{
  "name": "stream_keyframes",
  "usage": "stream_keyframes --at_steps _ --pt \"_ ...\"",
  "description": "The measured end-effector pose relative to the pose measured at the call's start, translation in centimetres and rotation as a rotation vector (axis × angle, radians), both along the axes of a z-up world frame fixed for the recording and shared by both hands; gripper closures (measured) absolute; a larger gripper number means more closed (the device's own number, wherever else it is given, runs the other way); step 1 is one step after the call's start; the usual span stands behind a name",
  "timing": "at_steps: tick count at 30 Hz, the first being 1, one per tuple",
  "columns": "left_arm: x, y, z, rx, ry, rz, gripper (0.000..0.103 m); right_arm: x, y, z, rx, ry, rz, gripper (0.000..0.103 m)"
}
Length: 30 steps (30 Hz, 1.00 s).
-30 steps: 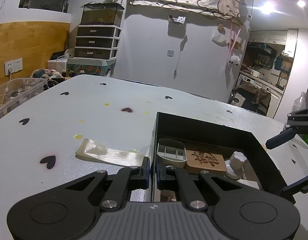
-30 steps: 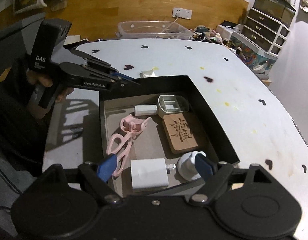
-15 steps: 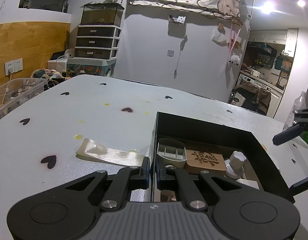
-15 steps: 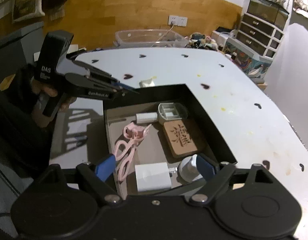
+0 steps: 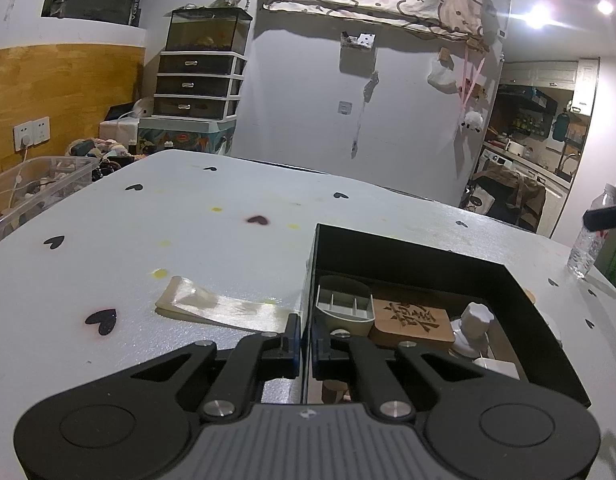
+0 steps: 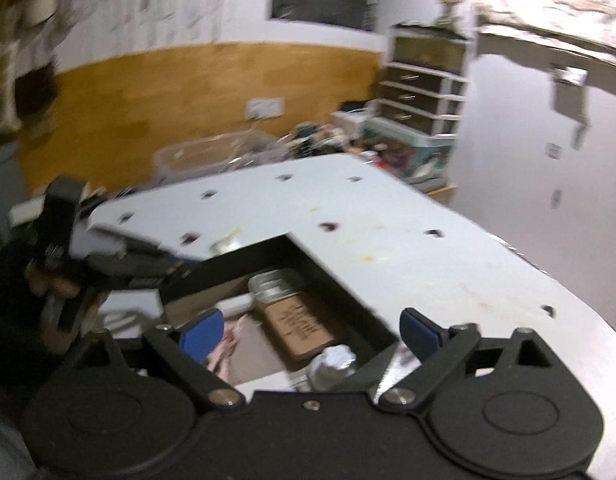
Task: Organize rigid objects
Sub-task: 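Move the right gripper to the white round tape measure and grasp it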
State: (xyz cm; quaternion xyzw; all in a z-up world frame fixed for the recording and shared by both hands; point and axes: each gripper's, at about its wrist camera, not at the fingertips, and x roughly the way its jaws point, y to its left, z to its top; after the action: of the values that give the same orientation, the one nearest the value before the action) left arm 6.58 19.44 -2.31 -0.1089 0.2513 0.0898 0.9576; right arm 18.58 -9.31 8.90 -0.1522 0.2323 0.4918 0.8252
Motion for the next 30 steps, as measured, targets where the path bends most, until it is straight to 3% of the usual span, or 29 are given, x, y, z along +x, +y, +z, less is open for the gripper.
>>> stream_keyframes --at_steps 7,16,19,25,30 --pt "-0.1 -0.7 0.2 0.022 0.004 0.028 0.099 2.4 -3.2 -0.9 0.096 0.072 -0.306 0.001" --pt "-0.1 -1.7 0.4 0.086 0.02 0.062 0.098 6.0 -6.5 -6.3 0.137 0.301 -0.624 0.001" --pt "0.0 -1.9 0.5 0.106 0.027 0.072 0.097 6.6 -6.9 -8.2 0.127 0.364 -0.675 0.001" --pt "0.1 -2.2 0.6 0.113 0.033 0.086 0.097 7.5 -6.8 -10.4 0.123 0.406 -0.712 0.002" --pt "0.2 -1.5 0.8 0.064 0.037 0.076 0.098 8.2 -5.6 -10.8 0.069 0.338 -0.716 0.003"
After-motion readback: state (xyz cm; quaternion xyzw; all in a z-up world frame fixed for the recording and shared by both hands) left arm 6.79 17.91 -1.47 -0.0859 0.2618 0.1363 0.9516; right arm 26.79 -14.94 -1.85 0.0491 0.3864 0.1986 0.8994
